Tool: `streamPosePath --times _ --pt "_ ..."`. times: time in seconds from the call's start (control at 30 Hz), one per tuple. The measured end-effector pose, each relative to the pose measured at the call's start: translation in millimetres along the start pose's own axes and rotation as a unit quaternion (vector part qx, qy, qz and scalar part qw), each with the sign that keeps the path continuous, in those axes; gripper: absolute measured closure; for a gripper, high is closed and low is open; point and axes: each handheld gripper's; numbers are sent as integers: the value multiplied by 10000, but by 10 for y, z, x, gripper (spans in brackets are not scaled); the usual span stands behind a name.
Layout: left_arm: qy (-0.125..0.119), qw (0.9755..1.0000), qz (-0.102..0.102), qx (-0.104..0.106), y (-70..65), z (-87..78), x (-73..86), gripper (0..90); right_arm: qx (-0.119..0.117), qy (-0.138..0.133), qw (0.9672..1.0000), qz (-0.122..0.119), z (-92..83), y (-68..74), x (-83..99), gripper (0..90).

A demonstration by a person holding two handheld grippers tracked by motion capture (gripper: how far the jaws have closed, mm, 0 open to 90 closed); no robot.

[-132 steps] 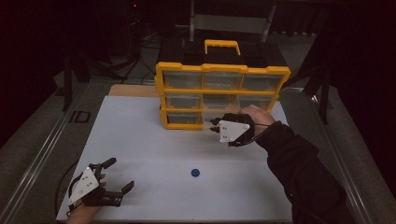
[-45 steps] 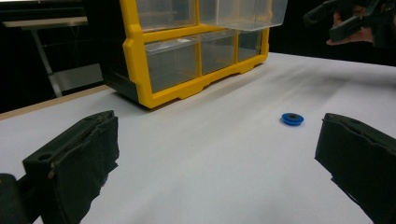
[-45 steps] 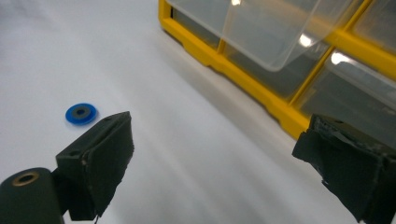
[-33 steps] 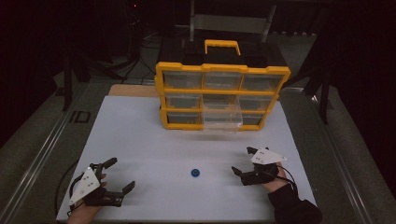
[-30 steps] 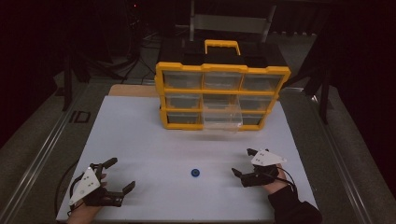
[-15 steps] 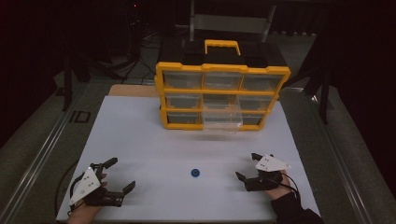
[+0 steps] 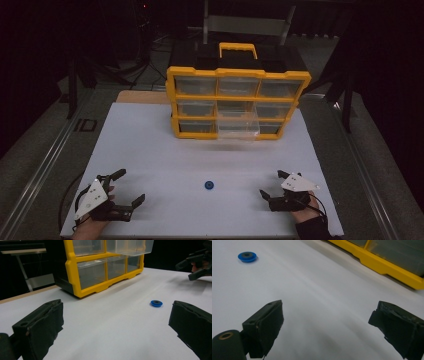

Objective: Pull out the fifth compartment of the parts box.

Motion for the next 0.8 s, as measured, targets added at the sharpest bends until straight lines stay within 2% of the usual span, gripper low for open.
streamPosePath --times 0.1,0.17,0.33,0.53,0.8 --pt "0 10000 4 4 -1 1 -1 0 130 -126 9998 102 -60 -7 29 83" --pt "0 10000 2 10 -2 1 -1 0 286 -185 9994 82 -100 -8 38 83" --pt "7 10000 -4 13 -2 3 -1 0 391 -261 9989 12 -137 17 69 83" --pt "15 10000 -3 15 -4 4 1 0 374 -267 9989 -55 -121 36 63 83" --pt "50 10000 -7 12 -6 9 3 0 295 -316 9991 50 -103 39 62 83"
Point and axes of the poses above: each handheld gripper's, and its own axes: z roughly forward along the jaws, x roughly out of its underside, y roughly to its left
